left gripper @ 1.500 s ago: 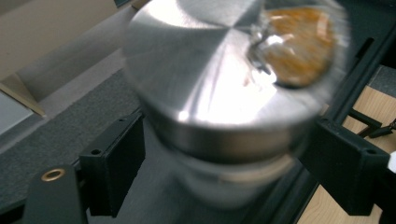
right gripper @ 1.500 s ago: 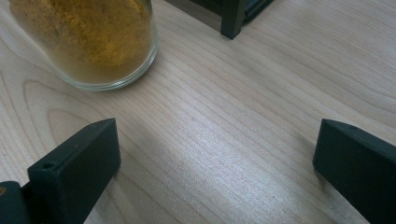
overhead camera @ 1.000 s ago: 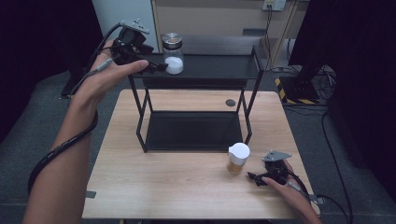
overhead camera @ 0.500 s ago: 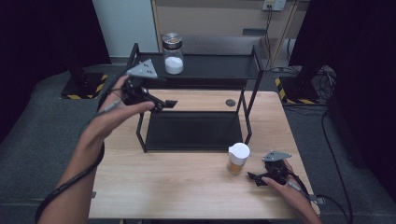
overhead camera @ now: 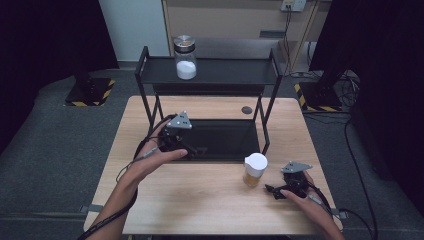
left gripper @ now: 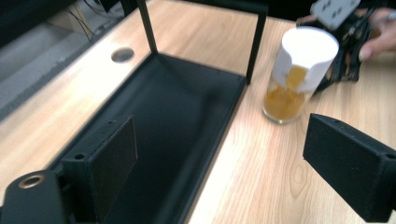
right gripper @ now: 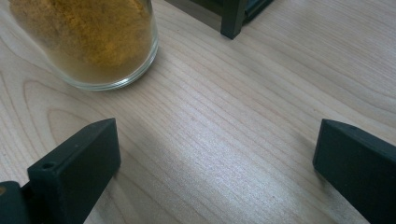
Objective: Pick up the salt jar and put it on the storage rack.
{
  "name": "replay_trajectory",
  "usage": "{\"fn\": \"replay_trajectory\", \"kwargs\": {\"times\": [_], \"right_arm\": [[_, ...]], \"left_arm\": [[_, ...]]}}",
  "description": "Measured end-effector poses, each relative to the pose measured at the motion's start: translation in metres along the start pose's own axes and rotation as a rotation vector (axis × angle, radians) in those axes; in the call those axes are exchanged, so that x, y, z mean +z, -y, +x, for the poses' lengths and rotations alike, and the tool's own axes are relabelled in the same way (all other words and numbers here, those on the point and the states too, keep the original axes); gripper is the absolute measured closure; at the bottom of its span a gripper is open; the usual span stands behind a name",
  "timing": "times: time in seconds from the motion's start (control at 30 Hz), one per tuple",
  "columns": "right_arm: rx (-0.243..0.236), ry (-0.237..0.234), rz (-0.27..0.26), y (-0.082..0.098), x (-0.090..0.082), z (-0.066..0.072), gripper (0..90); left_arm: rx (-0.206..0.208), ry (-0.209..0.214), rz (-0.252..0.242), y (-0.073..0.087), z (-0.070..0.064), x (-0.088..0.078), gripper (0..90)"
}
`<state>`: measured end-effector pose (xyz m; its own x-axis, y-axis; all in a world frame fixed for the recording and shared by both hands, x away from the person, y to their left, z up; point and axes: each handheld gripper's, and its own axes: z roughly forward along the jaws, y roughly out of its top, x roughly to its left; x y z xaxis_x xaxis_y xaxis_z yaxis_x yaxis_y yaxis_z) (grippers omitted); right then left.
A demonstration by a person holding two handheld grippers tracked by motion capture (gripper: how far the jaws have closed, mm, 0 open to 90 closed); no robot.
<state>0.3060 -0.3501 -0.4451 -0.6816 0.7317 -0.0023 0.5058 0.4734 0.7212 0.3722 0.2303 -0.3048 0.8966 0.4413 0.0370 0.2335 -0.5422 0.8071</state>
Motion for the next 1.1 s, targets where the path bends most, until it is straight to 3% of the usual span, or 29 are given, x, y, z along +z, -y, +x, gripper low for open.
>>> {"fn": "replay_trajectory", "kwargs": {"times": [0.2, 0.27, 0.5, 0.8, 1.1], "right_arm": [[-0.001, 0.000, 0.000, 0.000, 0.000, 0.000, 1.6], [0.000, -0.001, 0.000, 0.000, 0.000, 0.000, 1.7], [-0.001, -0.001, 0.000, 0.000, 0.000, 0.000, 1.6], [-0.001, 0.000, 0.000, 0.000, 0.000, 0.000, 1.6], [-0.001, 0.000, 0.000, 0.000, 0.000, 0.000, 1.6]], "left_arm": [[-0.024, 0.003, 0.033, 0.026, -0.012, 0.024, 7.3], [-0.060, 0.003, 0.025, 0.041, -0.017, 0.032, 7.2], [-0.091, 0.003, 0.061, 0.072, -0.028, 0.047, 6.4], [-0.137, -0.021, 0.096, 0.106, -0.044, 0.049, 6.4], [-0.169, -0.039, 0.115, 0.124, -0.053, 0.046, 5.6]]}}
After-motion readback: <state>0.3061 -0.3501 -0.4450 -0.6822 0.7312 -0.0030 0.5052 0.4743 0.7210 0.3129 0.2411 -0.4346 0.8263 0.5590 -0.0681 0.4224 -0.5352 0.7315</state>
